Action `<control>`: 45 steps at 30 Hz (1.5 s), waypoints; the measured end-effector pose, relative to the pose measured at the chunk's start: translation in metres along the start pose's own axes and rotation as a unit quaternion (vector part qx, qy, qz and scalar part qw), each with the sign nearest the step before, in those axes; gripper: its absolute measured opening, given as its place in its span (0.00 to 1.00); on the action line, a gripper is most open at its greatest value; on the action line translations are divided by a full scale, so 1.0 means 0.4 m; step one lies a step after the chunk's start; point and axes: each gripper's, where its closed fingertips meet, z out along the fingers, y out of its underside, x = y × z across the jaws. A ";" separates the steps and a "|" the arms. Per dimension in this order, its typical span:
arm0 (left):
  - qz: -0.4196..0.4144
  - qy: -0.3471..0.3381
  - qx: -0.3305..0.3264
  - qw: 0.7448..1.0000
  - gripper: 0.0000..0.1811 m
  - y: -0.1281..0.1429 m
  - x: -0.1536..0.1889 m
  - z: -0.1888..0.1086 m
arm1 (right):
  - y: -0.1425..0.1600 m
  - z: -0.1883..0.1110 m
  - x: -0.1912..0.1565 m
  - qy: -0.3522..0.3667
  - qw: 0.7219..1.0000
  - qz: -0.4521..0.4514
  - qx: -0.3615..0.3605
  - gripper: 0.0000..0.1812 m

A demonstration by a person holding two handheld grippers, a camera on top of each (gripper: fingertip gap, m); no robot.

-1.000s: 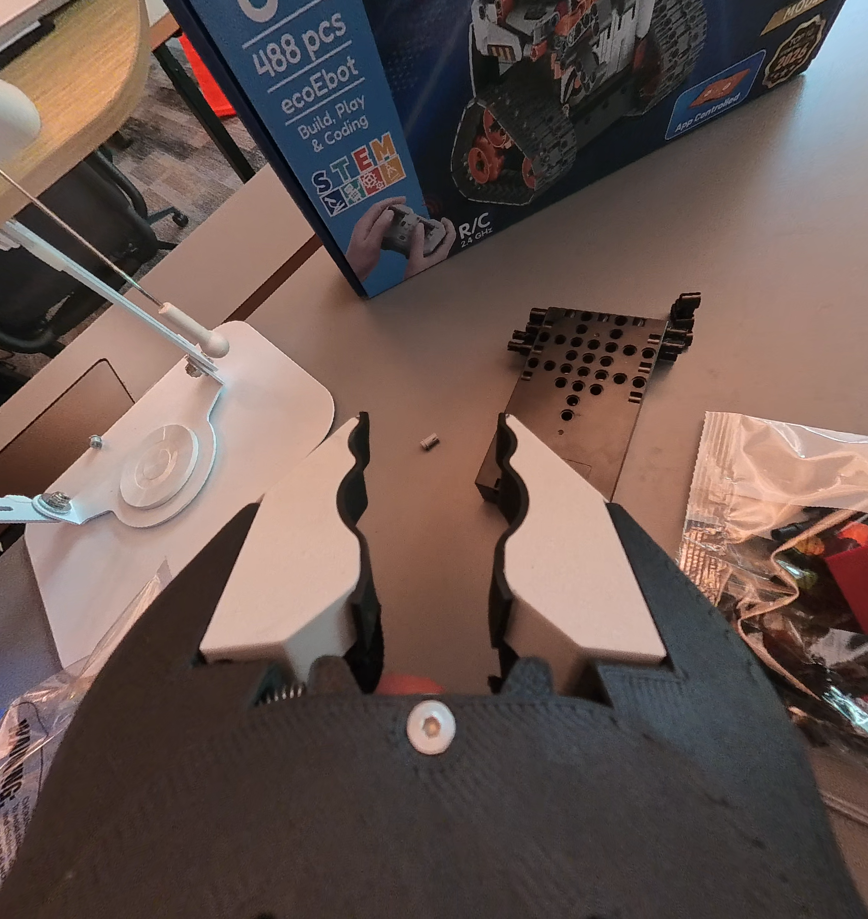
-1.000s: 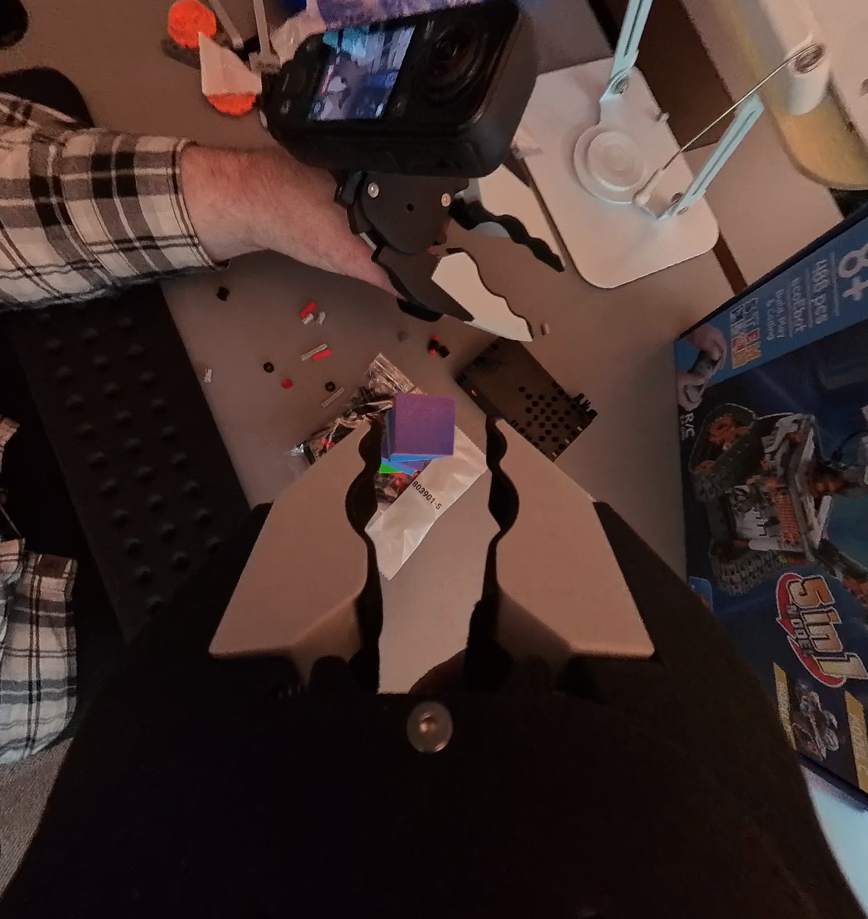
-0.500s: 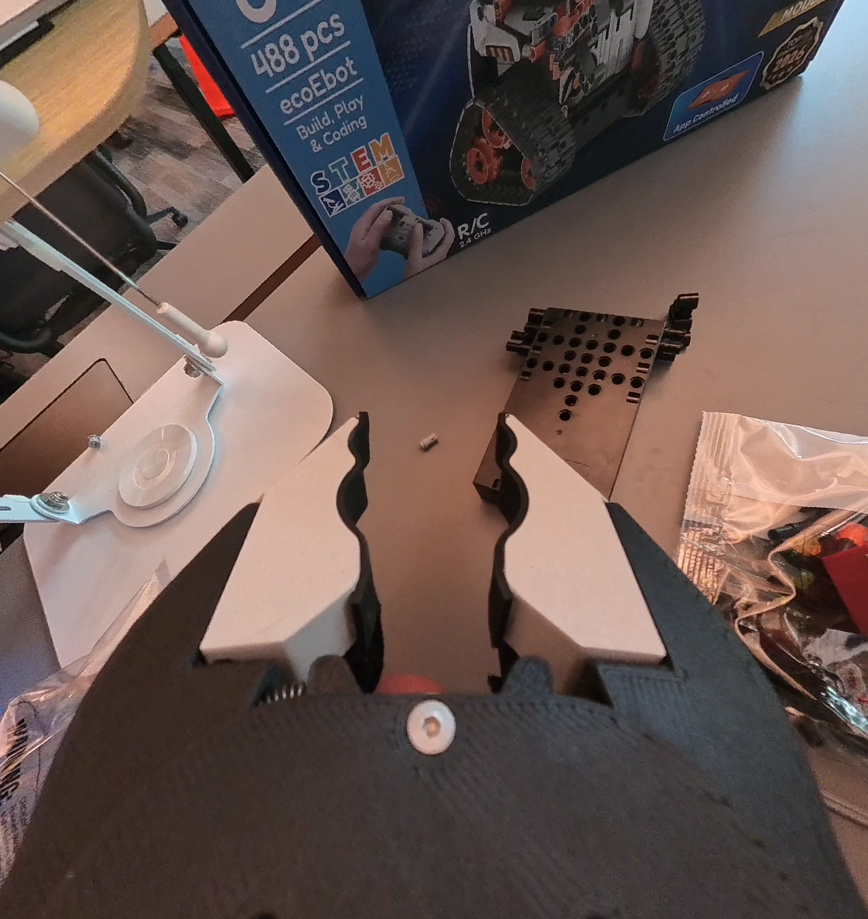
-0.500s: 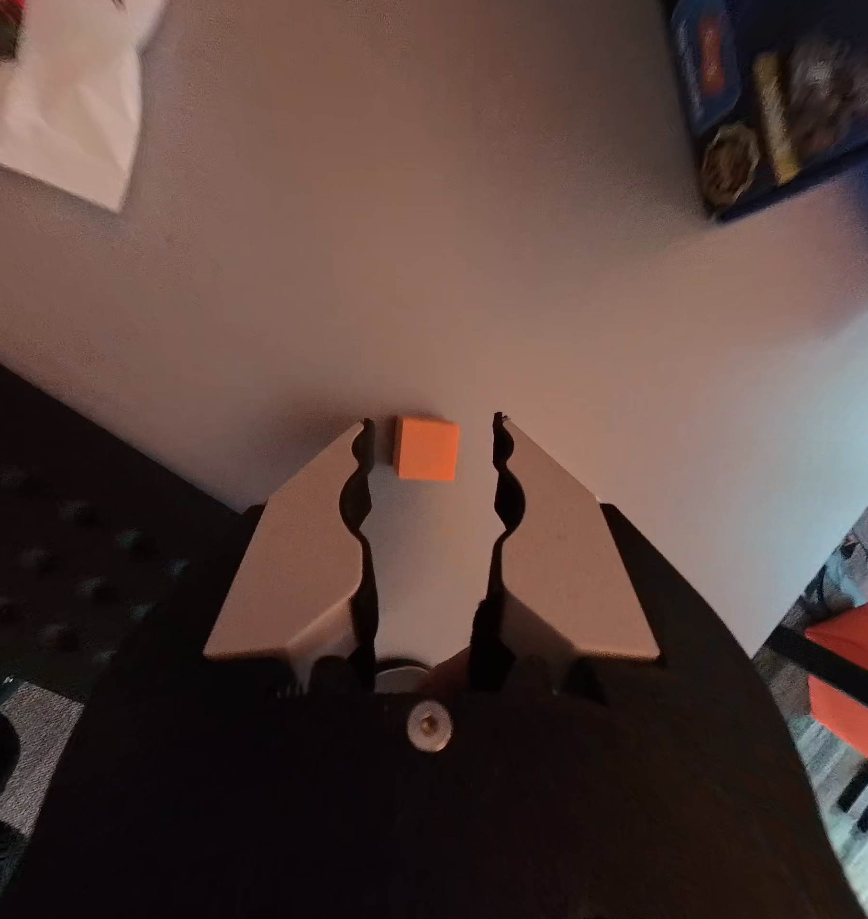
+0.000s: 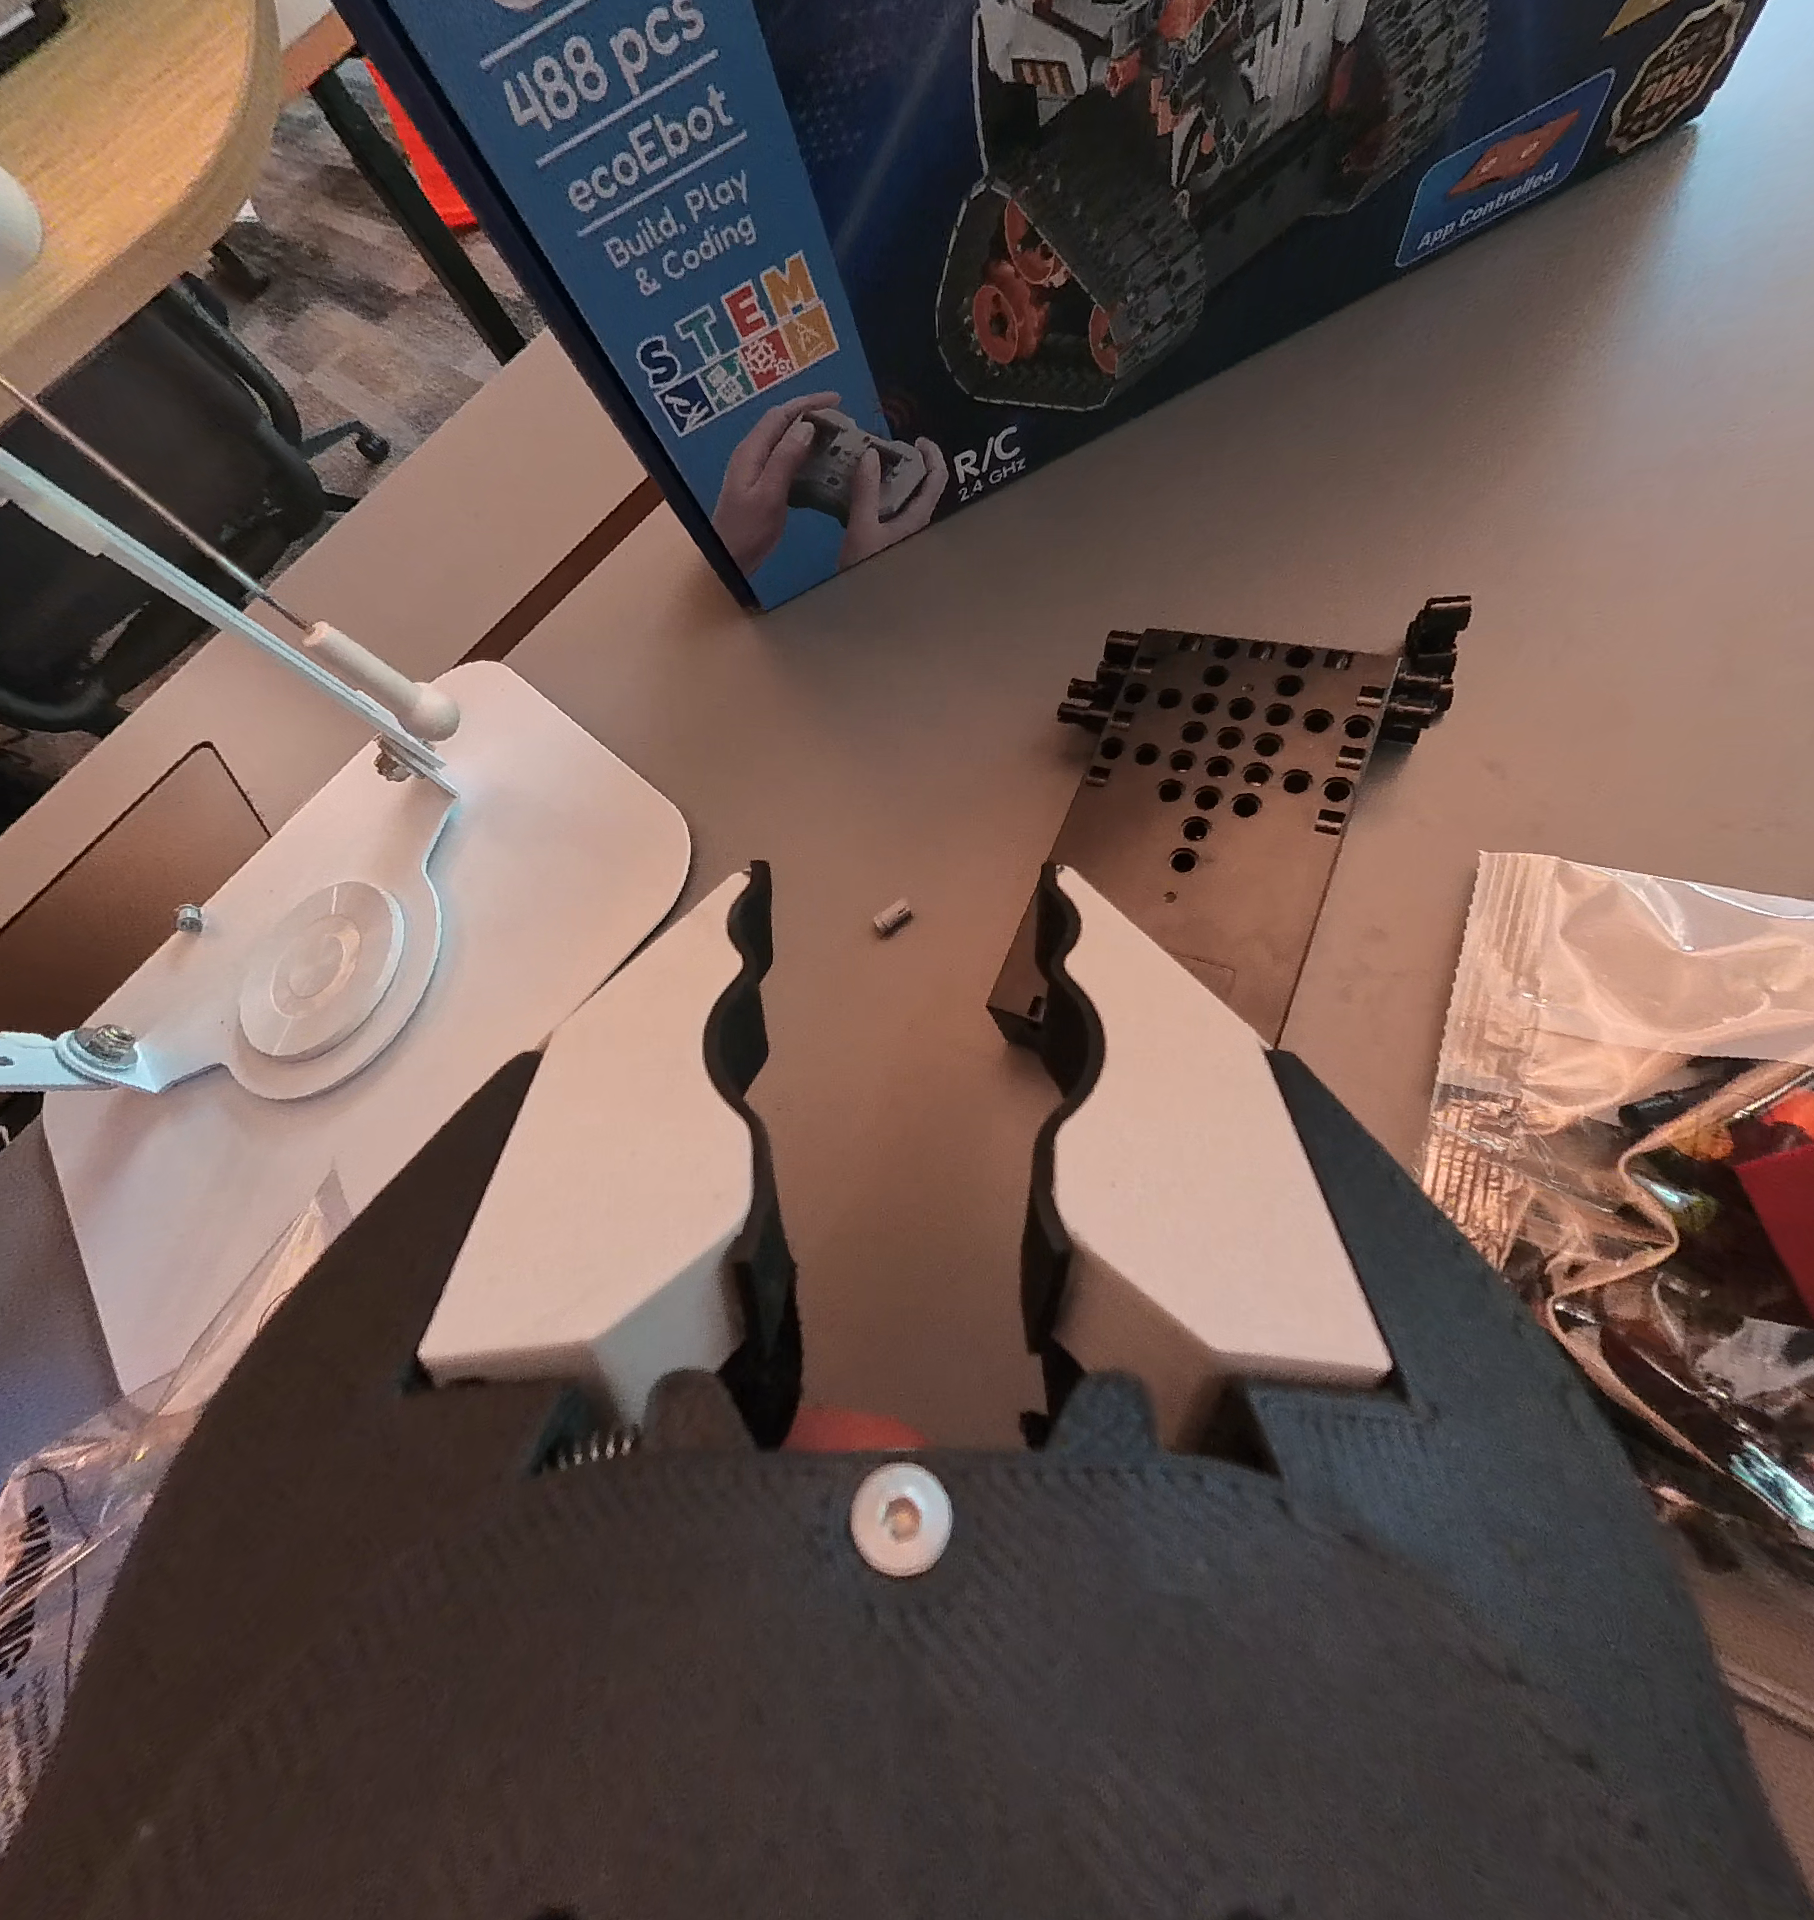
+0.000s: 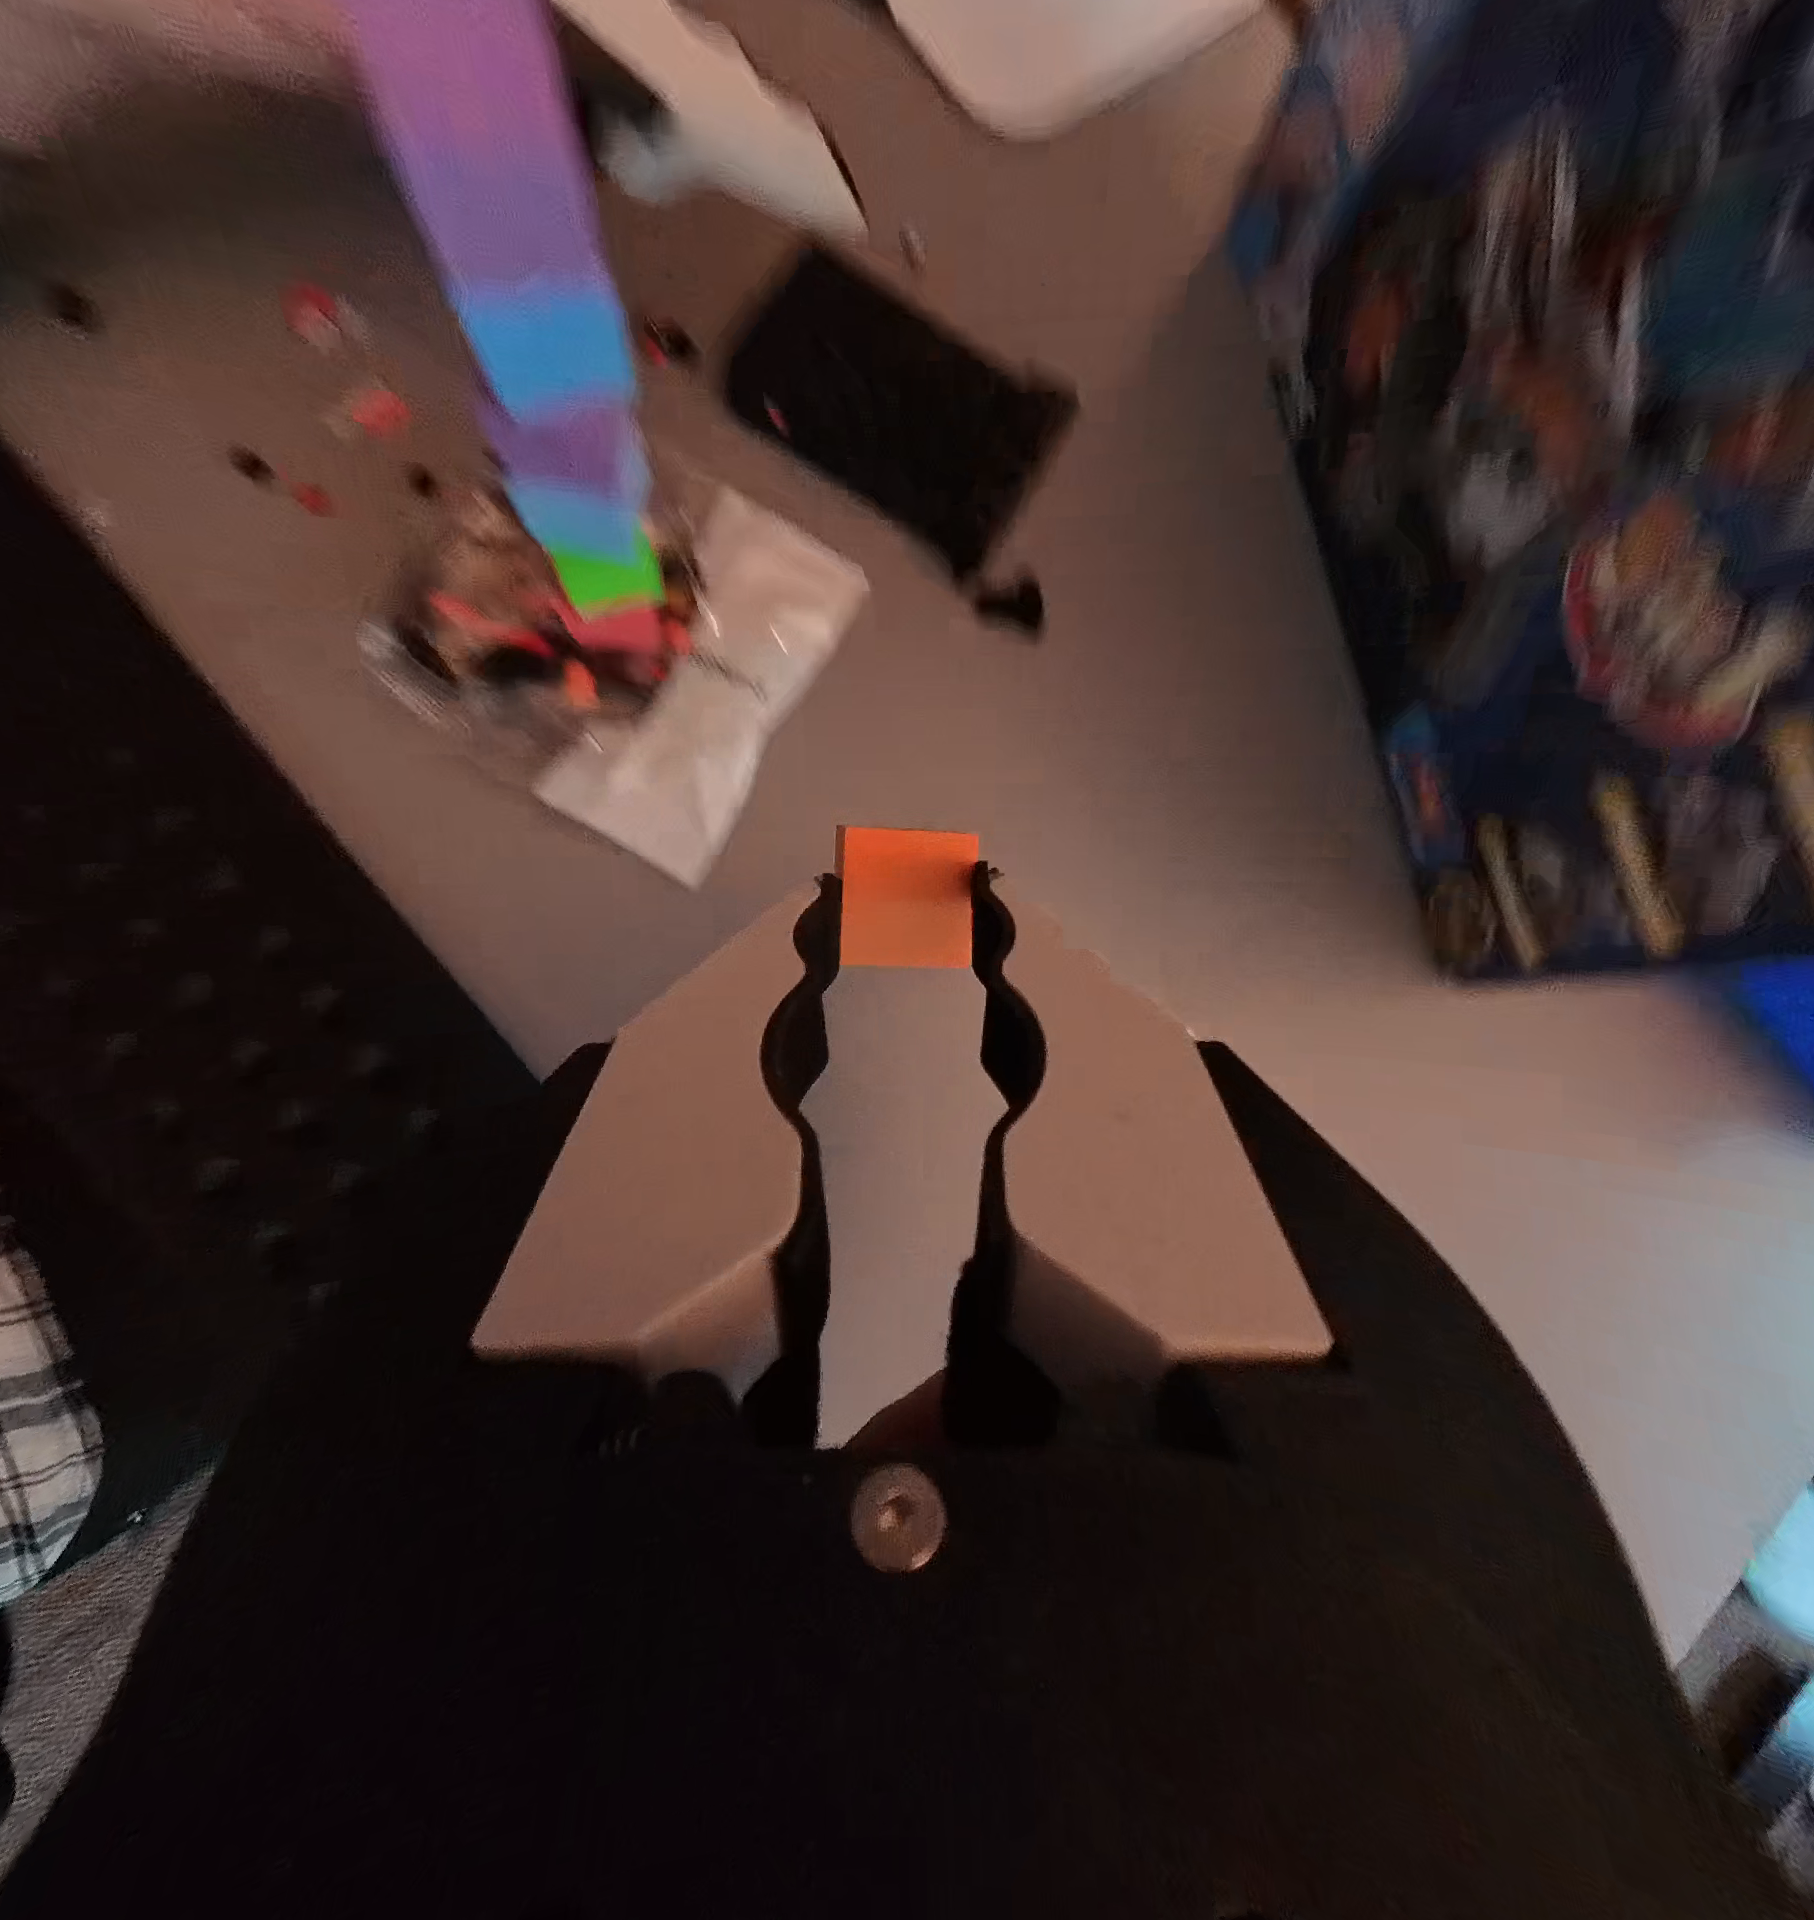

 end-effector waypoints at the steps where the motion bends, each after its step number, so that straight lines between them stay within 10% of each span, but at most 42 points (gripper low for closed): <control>1: 0.000 0.000 0.000 1.000 0.27 0.000 0.000 -0.001 | -0.059 -0.014 -0.020 -0.009 1.000 -0.021 0.019 0.13; 6: -0.004 -0.003 0.004 1.000 0.27 0.000 -0.009 -0.008 | -0.291 -0.062 -0.110 -0.061 0.990 -0.100 0.078 0.13; 11: -0.006 -0.003 0.008 1.000 0.27 -0.005 -0.012 -0.012 | -0.363 -0.039 -0.155 -0.088 0.985 -0.138 0.050 0.13; 45: -0.003 -0.001 0.012 1.000 0.27 -0.015 -0.010 -0.023 | -0.366 -0.036 -0.140 -0.075 0.987 -0.129 0.053 0.21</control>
